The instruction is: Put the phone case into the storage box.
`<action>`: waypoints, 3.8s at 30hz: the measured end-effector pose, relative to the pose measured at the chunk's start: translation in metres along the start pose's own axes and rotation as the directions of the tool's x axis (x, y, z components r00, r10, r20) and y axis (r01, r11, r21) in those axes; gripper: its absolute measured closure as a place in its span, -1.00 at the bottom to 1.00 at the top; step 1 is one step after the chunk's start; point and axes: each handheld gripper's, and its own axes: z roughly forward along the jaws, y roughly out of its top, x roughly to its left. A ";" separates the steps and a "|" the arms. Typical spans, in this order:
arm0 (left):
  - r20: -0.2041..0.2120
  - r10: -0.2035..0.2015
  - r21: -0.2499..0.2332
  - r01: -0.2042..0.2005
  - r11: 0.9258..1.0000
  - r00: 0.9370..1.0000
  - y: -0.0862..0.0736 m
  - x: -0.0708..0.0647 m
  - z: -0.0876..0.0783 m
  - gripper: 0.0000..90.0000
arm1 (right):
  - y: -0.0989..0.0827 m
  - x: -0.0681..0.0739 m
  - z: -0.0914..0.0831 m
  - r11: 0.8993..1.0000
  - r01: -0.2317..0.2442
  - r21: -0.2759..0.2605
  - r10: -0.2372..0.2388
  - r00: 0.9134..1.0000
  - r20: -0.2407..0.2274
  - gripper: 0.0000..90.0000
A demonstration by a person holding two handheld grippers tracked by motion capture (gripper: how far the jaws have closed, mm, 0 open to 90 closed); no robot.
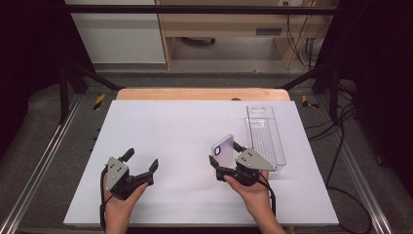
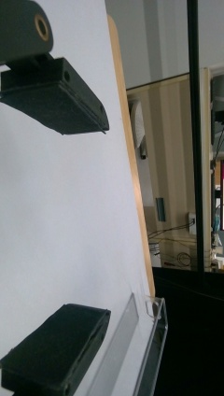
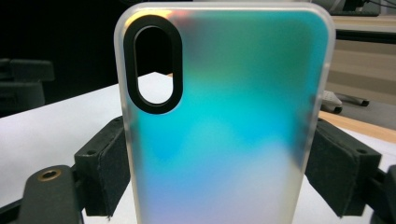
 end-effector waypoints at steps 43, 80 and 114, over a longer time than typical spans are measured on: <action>-0.037 -0.079 0.008 0.079 0.997 0.996 -0.024 0.030 -0.012 -0.92 | 0.127 -0.145 0.036 0.989 -0.130 0.069 0.095 0.920 0.379 -0.61; -0.006 -0.008 0.002 0.008 1.000 1.000 -0.023 0.017 -0.009 -0.92 | 0.060 -0.197 0.081 0.971 -0.238 0.028 0.187 0.825 0.533 -0.61; -0.042 -0.017 -0.055 0.014 0.998 0.999 -0.016 0.016 -0.017 -0.94 | 0.013 -0.211 0.110 0.969 -0.243 0.043 0.181 0.819 0.544 -0.61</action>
